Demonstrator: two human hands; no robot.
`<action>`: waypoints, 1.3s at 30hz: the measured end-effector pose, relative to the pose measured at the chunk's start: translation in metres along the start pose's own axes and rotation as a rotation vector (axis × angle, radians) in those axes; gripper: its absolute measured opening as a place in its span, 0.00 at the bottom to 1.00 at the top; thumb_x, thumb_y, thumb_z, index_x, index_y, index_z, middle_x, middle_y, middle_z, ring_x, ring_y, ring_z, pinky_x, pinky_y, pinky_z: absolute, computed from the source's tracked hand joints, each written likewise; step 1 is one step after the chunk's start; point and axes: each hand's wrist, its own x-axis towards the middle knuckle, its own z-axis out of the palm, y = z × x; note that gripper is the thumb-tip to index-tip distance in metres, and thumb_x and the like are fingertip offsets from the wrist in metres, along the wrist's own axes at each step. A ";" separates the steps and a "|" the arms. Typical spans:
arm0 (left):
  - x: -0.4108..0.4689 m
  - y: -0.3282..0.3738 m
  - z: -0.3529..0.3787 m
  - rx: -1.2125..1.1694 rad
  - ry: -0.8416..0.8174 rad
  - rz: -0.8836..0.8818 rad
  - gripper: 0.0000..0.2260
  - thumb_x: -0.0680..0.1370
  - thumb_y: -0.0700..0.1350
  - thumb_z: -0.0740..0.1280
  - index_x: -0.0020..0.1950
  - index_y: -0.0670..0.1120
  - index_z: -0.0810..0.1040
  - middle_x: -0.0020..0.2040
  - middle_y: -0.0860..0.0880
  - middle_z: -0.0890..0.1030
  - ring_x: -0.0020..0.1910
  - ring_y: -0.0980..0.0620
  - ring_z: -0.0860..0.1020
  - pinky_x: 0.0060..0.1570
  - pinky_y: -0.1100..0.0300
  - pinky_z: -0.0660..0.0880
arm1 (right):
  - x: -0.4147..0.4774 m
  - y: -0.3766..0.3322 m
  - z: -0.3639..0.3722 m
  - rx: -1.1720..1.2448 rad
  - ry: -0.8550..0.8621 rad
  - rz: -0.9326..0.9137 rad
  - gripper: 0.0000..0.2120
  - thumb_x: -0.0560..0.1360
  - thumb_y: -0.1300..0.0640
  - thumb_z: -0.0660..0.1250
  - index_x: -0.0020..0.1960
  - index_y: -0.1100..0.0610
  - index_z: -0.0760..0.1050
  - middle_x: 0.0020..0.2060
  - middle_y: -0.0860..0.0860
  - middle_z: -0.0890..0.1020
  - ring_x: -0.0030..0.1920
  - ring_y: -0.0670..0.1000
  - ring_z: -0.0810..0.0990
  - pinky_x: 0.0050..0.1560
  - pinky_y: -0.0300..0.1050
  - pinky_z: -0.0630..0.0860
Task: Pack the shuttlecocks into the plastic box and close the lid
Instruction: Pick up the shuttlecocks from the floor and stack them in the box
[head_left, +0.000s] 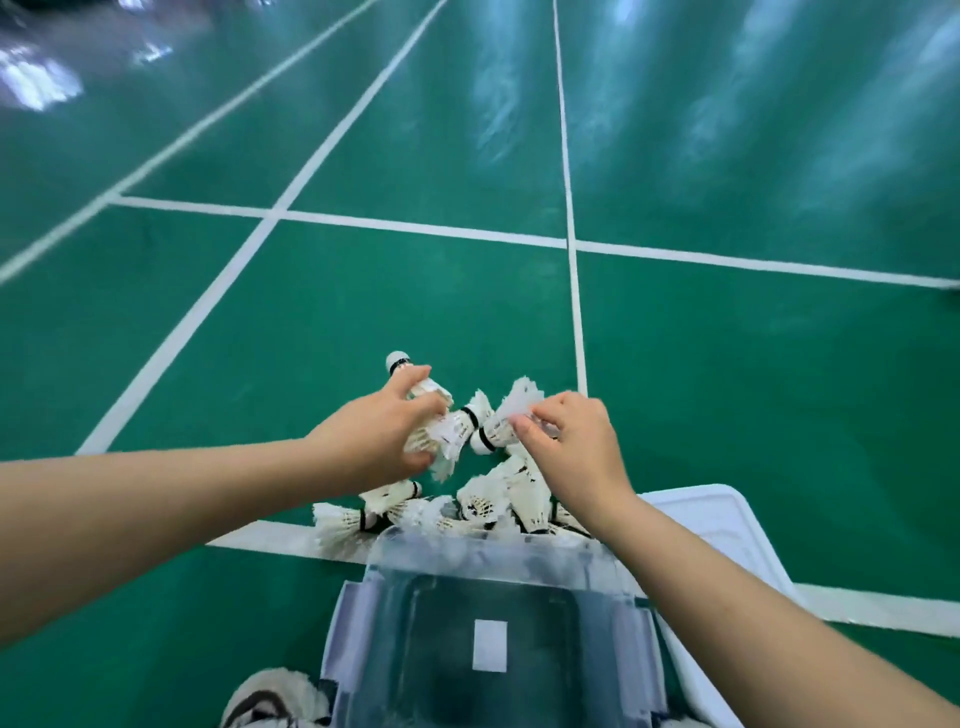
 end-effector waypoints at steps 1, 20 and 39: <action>-0.010 0.003 -0.004 0.026 -0.010 0.012 0.21 0.75 0.53 0.66 0.67 0.56 0.67 0.77 0.53 0.48 0.50 0.49 0.78 0.55 0.58 0.73 | -0.009 -0.005 -0.001 0.000 0.003 -0.002 0.20 0.77 0.51 0.62 0.28 0.55 0.66 0.33 0.45 0.68 0.48 0.52 0.66 0.42 0.43 0.58; -0.079 -0.003 0.018 0.047 -0.075 0.128 0.23 0.75 0.51 0.65 0.69 0.53 0.65 0.78 0.51 0.49 0.59 0.43 0.76 0.55 0.57 0.72 | -0.117 0.033 0.116 -0.059 -0.315 0.547 0.11 0.79 0.52 0.60 0.52 0.54 0.79 0.49 0.54 0.83 0.50 0.55 0.80 0.44 0.43 0.71; -0.068 -0.013 0.028 0.115 -0.129 0.133 0.24 0.76 0.54 0.63 0.71 0.53 0.61 0.78 0.51 0.46 0.59 0.45 0.76 0.54 0.58 0.70 | -0.090 0.053 0.158 0.008 -0.316 0.578 0.16 0.76 0.46 0.64 0.60 0.53 0.74 0.51 0.51 0.81 0.51 0.53 0.79 0.50 0.45 0.75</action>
